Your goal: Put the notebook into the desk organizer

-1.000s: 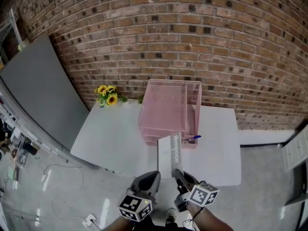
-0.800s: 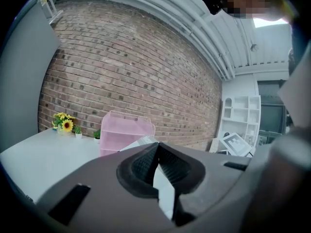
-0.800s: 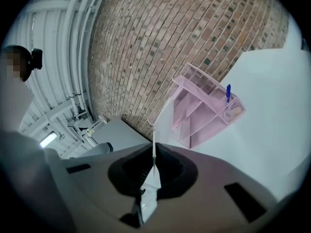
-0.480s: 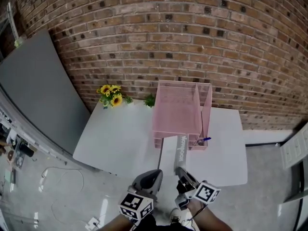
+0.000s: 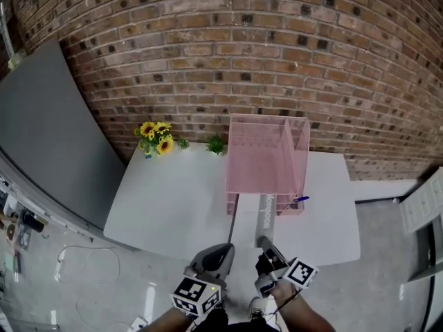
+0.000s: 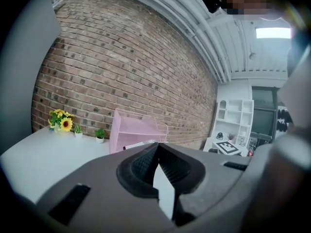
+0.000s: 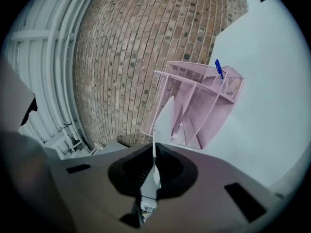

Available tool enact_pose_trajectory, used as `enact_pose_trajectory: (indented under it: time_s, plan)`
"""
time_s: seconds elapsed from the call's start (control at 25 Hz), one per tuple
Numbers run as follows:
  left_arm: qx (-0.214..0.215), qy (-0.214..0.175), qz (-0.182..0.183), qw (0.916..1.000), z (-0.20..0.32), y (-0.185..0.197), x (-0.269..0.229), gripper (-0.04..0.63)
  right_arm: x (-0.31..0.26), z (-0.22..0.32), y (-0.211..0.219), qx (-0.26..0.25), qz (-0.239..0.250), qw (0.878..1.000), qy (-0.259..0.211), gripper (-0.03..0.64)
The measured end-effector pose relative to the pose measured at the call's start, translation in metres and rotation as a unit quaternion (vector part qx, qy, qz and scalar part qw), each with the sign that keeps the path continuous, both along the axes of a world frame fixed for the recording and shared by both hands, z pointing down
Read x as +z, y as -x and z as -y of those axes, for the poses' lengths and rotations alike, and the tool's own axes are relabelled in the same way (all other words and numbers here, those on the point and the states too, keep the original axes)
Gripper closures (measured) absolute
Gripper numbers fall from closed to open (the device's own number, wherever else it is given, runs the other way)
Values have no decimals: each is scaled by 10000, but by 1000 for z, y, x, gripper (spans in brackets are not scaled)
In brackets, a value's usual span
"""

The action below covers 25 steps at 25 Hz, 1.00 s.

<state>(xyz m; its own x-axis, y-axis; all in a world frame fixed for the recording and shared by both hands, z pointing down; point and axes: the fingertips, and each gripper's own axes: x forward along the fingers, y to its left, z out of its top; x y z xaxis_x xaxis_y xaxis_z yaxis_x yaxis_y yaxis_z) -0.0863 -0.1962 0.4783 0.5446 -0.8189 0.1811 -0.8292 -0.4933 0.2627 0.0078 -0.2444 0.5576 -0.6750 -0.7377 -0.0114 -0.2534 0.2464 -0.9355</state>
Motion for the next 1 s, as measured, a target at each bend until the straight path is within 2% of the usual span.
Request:
enact_pose_trajectory:
  time_s: [0.36,0.56,1.0]
  plan:
    - [245,77,22,9997,17,11,8,591,3,36,15,199,-282,9994,-47,604]
    - [389,83,-1,9992,28,11,11,591,26,54,2,575,-962,9928,428,604]
    - [621,156,-29,9979,56,11,17,591,33,101,4,842,-1179,9876,597,604]
